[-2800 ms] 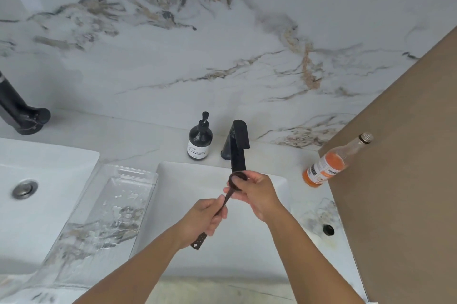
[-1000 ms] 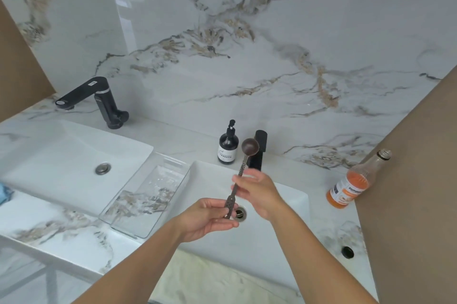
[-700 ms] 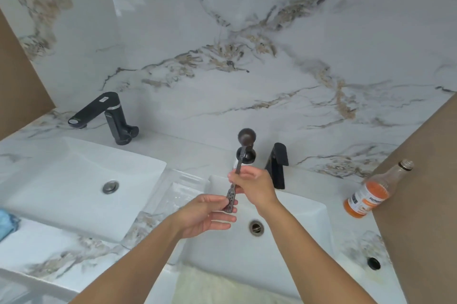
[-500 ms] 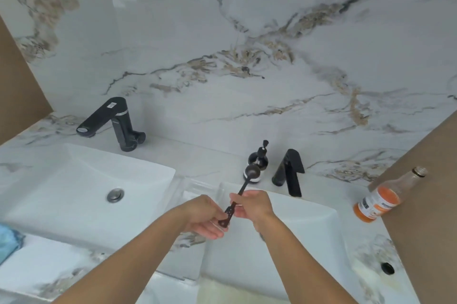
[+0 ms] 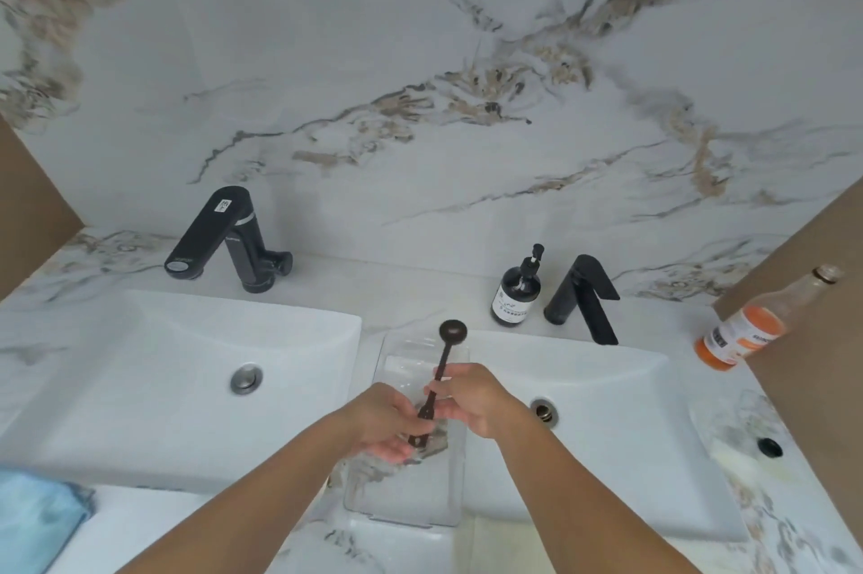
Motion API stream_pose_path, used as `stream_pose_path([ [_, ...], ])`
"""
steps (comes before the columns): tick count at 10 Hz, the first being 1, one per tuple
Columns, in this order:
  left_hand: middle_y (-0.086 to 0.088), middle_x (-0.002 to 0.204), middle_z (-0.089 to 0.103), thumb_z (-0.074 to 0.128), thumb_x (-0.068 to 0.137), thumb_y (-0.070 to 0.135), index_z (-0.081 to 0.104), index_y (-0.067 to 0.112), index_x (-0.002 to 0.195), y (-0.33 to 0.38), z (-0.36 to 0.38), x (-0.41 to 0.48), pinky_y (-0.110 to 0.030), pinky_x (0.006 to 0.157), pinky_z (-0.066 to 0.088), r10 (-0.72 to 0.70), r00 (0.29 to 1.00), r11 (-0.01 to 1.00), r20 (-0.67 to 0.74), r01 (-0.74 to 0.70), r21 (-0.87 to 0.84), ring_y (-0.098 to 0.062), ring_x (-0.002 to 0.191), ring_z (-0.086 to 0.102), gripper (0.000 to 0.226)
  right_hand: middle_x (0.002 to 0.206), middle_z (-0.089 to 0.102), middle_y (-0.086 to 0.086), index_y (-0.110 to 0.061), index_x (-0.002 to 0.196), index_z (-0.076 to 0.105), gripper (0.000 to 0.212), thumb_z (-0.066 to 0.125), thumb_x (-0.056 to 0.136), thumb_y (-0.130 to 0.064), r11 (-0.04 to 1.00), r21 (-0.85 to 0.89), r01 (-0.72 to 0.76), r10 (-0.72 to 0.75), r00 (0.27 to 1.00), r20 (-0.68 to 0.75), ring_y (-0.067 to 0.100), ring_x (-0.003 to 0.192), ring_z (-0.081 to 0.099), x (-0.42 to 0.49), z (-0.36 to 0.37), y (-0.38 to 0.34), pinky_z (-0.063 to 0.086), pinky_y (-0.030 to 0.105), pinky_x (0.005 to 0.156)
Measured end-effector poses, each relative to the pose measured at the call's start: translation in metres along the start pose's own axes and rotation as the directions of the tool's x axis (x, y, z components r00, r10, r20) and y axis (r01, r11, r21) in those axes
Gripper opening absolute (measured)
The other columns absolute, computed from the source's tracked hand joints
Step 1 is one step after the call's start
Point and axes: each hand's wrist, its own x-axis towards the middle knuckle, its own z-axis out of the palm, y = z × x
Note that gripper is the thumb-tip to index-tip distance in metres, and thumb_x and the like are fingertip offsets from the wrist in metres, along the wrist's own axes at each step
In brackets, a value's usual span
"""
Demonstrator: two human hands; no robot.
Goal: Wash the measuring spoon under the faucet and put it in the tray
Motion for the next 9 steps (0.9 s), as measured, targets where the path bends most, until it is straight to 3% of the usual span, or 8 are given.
stream_pose_path([
  [1, -0.012, 0.071, 0.072, 0.082, 0.08, 0.022, 0.064, 0.006, 0.077, -0.013, 0.007, 0.009, -0.027, 0.054, 0.061, -0.07, 0.997, 0.981, -0.037, 0.075, 0.178, -0.016, 0.058, 0.074, 0.025, 0.084, 0.071, 0.018, -0.002, 0.093, 0.066, 0.015, 0.06, 0.088, 0.01, 0.996, -0.067, -0.055, 0.052, 0.998, -0.039, 0.028, 0.067, 0.071, 0.007, 0.015, 0.017, 0.062, 0.042, 0.076],
  [2, -0.012, 0.07, 0.072, 0.076, 0.084, 0.019, 0.066, 0.004, 0.083, -0.026, 0.014, 0.016, -0.031, 0.061, 0.064, -0.15, 0.988, 0.956, -0.045, 0.156, 0.247, -0.023, 0.073, 0.078, 0.019, 0.082, 0.071, 0.019, -0.002, 0.083, 0.065, 0.016, 0.054, 0.087, 0.009, 0.988, -0.078, -0.136, 0.128, 0.987, -0.093, 0.031, 0.068, 0.07, 0.011, 0.029, 0.03, 0.063, 0.04, 0.072],
  [3, -0.013, 0.082, 0.073, 0.07, 0.089, 0.021, 0.066, -0.002, 0.106, -0.034, 0.018, 0.022, -0.039, 0.078, 0.064, -0.217, 0.976, 0.937, -0.002, 0.209, 0.279, -0.03, 0.089, 0.078, 0.029, 0.078, 0.066, 0.015, -0.005, 0.083, 0.066, 0.023, 0.045, 0.085, 0.005, 0.977, -0.115, -0.18, 0.171, 0.982, -0.085, 0.029, 0.07, 0.065, 0.009, 0.037, 0.041, 0.058, 0.037, 0.07],
  [4, -0.02, 0.102, 0.076, 0.06, 0.095, 0.028, 0.062, -0.005, 0.11, -0.033, 0.023, 0.026, -0.039, 0.085, 0.063, -0.271, 0.963, 0.892, 0.006, 0.248, 0.379, -0.03, 0.093, 0.077, 0.036, 0.081, 0.063, 0.011, -0.011, 0.089, 0.064, 0.026, 0.043, 0.084, 0.004, 0.972, -0.131, -0.197, 0.187, 0.978, -0.09, 0.024, 0.071, 0.058, 0.007, 0.041, 0.051, 0.049, 0.031, 0.061],
  [6, -0.015, 0.119, 0.074, 0.049, 0.097, 0.022, 0.061, 0.003, 0.114, -0.022, 0.027, 0.025, -0.032, 0.092, 0.057, -0.242, 0.97, 0.674, -0.017, 0.181, 0.717, -0.028, 0.1, 0.073, 0.028, 0.059, 0.062, 0.0, -0.014, 0.073, 0.06, 0.031, 0.038, 0.089, 0.001, 0.972, -0.063, -0.227, 0.219, 0.97, -0.107, 0.016, 0.055, 0.051, 0.001, 0.035, 0.055, 0.042, 0.022, 0.052],
  [7, -0.016, 0.126, 0.071, 0.047, 0.1, 0.023, 0.051, -0.002, 0.129, -0.01, 0.022, 0.024, -0.034, 0.096, 0.056, -0.321, 0.947, 0.562, -0.017, 0.205, 0.802, -0.028, 0.101, 0.074, 0.039, 0.073, 0.067, 0.008, -0.009, 0.085, 0.063, 0.024, 0.042, 0.095, -0.001, 0.968, -0.079, -0.237, 0.229, 0.969, -0.093, 0.016, 0.059, 0.061, -0.001, 0.026, 0.051, 0.052, 0.021, 0.052],
  [8, -0.02, 0.135, 0.064, 0.049, 0.101, 0.026, 0.035, -0.005, 0.144, 0.019, 0.013, 0.024, -0.042, 0.094, 0.059, -0.343, 0.939, 0.507, -0.02, 0.203, 0.838, -0.03, 0.098, 0.075, 0.054, 0.117, 0.069, 0.021, 0.001, 0.12, 0.06, 0.027, 0.049, 0.097, -0.004, 0.954, -0.201, -0.222, 0.223, 0.975, -0.019, 0.026, 0.096, 0.068, -0.005, 0.014, 0.031, 0.059, 0.03, 0.083],
  [9, -0.014, 0.123, 0.064, 0.051, 0.1, 0.032, 0.046, -0.002, 0.136, 0.058, 0.007, 0.026, -0.037, 0.083, 0.063, -0.151, 0.989, 0.543, 0.005, 0.079, 0.836, -0.024, 0.086, 0.073, 0.049, 0.125, 0.066, 0.021, 0.004, 0.127, 0.057, 0.032, 0.049, 0.099, -0.009, 0.947, -0.286, -0.144, 0.153, 0.988, 0.01, 0.03, 0.108, 0.067, -0.014, -0.006, 0.001, 0.055, 0.036, 0.094],
])
